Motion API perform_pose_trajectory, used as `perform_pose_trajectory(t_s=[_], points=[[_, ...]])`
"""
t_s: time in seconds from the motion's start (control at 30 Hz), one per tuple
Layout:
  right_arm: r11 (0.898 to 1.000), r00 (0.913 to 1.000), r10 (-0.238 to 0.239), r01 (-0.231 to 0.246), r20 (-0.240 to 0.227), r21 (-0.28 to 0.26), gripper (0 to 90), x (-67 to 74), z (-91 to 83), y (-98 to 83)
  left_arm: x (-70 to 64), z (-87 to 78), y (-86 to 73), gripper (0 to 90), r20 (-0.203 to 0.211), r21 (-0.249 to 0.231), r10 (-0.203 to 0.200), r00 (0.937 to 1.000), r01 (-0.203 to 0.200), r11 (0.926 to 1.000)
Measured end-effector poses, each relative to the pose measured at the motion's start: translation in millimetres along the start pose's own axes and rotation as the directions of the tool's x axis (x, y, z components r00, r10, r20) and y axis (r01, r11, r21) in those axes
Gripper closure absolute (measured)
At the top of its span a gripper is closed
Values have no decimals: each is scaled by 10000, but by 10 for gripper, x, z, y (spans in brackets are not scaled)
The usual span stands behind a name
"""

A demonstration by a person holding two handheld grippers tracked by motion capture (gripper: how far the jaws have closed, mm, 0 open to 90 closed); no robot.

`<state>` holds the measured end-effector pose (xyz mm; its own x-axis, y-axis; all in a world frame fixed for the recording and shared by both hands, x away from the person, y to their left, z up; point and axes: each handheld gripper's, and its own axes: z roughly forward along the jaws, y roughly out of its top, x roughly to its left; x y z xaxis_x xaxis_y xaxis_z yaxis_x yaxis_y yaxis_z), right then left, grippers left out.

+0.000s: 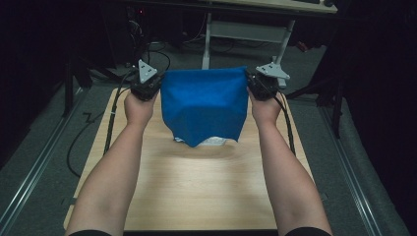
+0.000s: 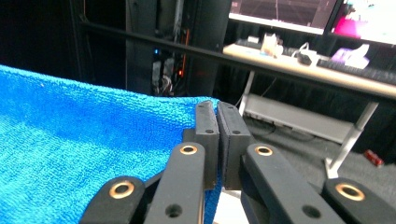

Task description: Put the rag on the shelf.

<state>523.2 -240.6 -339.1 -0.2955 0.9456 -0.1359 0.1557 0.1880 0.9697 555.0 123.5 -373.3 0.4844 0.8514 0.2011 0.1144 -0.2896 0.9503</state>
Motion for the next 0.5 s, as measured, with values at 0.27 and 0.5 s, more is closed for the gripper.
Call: perform_pose_trajectory(t_s=[0.27,0.5], points=[[9960,10000,18,-10,-87,893,886,-10,142,-407,-140,172,-456,881,473,896,-187,9987,144,9959],[9896,9992,316,-280,-233,1411,885,-5,196,-751,-270,210,-760,881,643,1381,-277,9975,186,9902]])
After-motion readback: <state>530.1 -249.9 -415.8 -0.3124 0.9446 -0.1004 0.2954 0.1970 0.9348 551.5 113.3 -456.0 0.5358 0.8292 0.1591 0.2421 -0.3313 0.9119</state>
